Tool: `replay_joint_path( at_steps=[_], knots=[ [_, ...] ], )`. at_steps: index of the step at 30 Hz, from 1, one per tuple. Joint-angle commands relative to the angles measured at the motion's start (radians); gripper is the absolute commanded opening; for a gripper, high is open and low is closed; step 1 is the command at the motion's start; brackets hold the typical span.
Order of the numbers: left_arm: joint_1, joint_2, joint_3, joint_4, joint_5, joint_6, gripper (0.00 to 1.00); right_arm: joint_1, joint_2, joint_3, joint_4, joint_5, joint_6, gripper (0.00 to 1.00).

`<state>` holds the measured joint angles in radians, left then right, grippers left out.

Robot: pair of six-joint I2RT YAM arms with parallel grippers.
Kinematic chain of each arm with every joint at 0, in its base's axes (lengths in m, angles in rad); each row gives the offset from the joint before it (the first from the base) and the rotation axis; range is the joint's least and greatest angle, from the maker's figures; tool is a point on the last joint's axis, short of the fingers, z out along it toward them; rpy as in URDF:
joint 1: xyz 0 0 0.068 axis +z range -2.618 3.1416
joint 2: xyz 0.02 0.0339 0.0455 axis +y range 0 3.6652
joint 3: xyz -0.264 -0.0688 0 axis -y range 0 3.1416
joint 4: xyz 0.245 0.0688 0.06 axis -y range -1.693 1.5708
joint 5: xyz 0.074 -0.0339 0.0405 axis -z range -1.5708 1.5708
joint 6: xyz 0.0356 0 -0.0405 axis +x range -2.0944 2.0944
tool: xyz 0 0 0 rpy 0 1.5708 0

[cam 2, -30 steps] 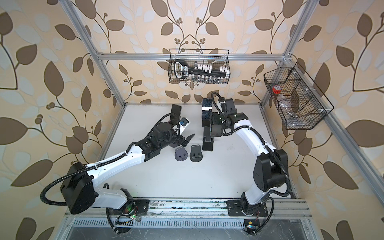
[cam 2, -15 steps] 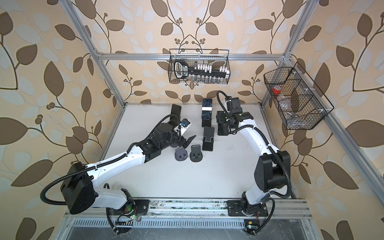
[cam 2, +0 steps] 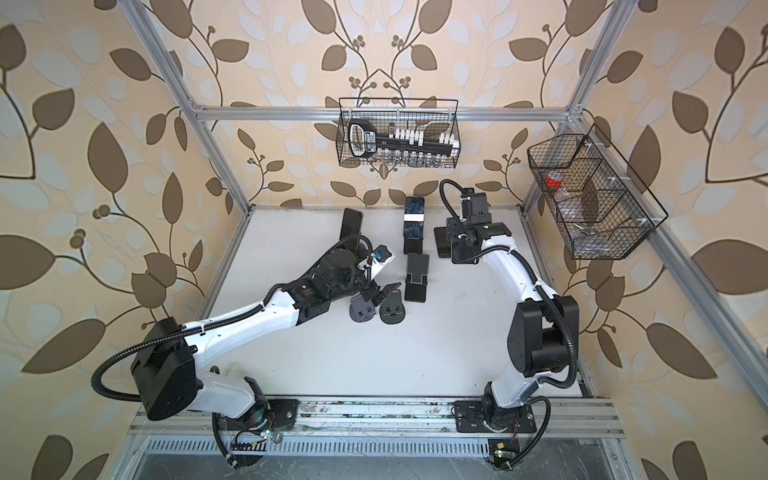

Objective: Remove the phone from the phone stand
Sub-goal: 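Carry the phone toward the flat phones with the right gripper while the left gripper shifts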

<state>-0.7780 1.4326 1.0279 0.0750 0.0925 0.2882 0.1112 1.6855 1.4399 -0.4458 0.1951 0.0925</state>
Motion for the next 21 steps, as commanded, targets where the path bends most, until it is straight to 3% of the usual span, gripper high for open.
replay_joint_path(
  at_steps=[1,7,21],
  knots=[
    [-0.001,0.002,0.082,0.000,0.045,-0.015,0.99,-0.019,0.050,0.064,0.032,0.047,-0.059,0.59],
    [-0.001,0.120,0.187,-0.019,0.085,-0.023,0.99,-0.043,0.157,0.113,0.032,0.070,-0.080,0.60],
    [-0.001,0.232,0.310,-0.015,0.124,-0.109,0.99,-0.119,0.344,0.264,0.024,0.108,-0.138,0.61]
  ],
)
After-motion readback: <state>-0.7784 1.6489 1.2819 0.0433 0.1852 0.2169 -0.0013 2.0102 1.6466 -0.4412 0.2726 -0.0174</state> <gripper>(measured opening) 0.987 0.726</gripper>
